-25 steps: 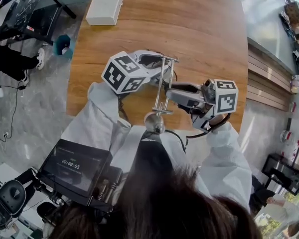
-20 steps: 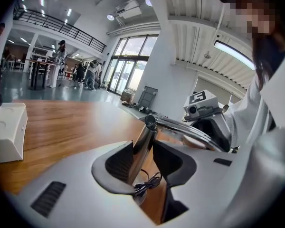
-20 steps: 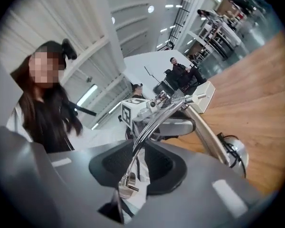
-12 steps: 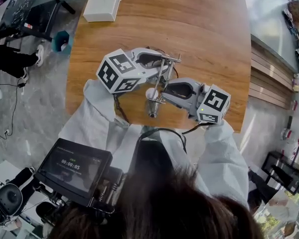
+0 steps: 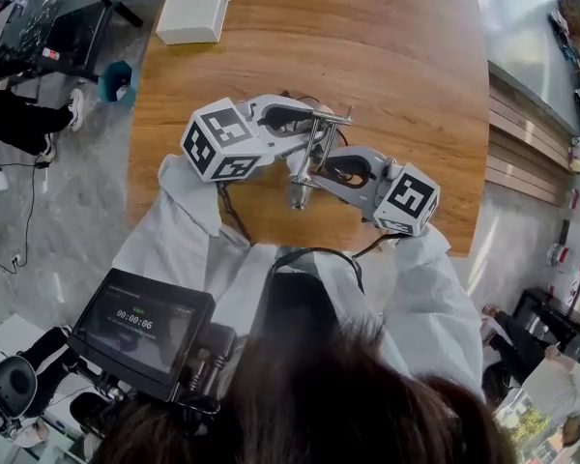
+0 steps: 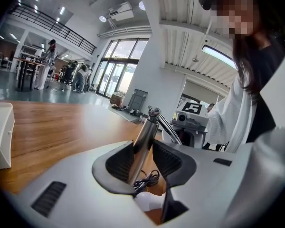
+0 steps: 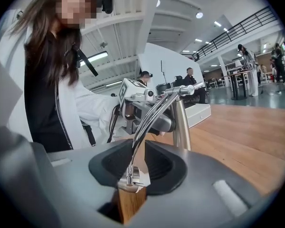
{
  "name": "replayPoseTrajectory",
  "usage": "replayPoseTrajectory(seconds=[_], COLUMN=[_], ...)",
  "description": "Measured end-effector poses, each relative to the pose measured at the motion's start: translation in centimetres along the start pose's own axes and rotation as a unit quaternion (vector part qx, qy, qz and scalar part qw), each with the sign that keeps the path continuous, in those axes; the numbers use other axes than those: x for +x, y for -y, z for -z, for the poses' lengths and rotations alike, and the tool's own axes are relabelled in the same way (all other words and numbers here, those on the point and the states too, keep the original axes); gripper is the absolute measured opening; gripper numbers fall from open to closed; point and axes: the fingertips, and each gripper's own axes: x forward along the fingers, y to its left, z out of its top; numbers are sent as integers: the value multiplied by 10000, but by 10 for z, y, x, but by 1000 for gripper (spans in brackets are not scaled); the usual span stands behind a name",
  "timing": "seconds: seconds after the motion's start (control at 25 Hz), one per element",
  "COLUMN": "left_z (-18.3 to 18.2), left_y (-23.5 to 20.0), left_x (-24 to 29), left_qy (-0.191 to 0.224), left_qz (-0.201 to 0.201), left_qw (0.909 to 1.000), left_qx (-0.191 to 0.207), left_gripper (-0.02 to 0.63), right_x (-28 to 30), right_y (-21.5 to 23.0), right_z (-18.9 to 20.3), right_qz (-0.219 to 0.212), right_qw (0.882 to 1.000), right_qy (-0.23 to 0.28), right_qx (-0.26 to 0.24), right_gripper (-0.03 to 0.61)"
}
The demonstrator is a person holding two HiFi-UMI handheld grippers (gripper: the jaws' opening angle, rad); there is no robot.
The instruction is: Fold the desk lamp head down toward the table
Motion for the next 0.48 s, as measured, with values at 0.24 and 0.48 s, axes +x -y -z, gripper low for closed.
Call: replayPoseTrajectory(seconds=[0.24,0.48], left_z=[-1,24], left_y=[-3,-12], left_x=[0,-13], left_qy=[147,147], left_qz=[-43,-710], left_qw=[9999,9970], left_qx=[-58,-288], left_gripper=[129,129], right_x=[-1,1], right_y=[5,8], right_z=[1,10], right_qz=[38,217], right_qw=[9995,9959], right_qy=[154,-24], right_qx=[278,877], right_gripper=[85,107])
